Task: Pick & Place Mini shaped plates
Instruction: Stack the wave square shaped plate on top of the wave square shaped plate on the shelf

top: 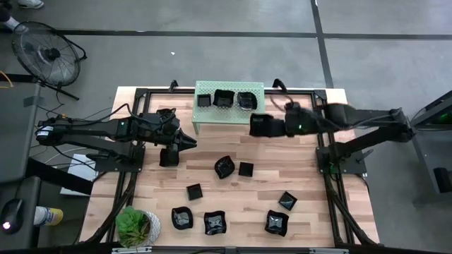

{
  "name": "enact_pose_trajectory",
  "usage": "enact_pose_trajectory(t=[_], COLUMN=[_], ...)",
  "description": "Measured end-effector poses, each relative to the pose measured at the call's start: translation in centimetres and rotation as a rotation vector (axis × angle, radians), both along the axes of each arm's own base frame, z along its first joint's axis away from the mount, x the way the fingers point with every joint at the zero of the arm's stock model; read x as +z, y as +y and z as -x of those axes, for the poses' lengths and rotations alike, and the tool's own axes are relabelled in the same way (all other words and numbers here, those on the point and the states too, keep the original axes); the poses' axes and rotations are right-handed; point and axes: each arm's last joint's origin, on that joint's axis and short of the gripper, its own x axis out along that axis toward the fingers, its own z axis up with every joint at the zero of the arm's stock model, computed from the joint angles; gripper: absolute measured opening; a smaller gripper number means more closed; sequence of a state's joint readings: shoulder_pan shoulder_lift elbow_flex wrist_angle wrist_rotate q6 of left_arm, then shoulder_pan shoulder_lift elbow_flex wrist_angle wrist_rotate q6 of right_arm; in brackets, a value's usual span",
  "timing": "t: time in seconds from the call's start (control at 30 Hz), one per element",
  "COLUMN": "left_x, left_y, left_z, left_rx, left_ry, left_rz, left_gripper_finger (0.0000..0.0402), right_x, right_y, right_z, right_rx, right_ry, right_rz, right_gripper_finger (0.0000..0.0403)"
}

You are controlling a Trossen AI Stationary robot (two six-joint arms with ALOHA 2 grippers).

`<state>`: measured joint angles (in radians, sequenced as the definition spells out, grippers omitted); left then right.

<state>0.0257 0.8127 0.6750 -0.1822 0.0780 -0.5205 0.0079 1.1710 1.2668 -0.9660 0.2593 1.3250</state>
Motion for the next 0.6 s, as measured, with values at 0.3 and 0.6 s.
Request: enact_pose_trajectory(t=[0.3, 0.6], left_x=[0.0, 0.0], left_y=[0.0, 0.1], left_z=[0.0, 0.0], left_rx=[0.005, 0.019], left_ry=[-0.001, -0.004], left_rz=[-0.001, -0.006], left_gripper_finger=[0.0085, 0.0085], right_x=[2.7, 2.1], right_y=[-3.9, -8.7], right_z=[-1.1, -4.6], right_rx=[-0.01, 0.038], right_ry=[-0.061, -0.132], right_rz=[0.112, 0.124], right_gripper_finger=[0.0, 0.0])
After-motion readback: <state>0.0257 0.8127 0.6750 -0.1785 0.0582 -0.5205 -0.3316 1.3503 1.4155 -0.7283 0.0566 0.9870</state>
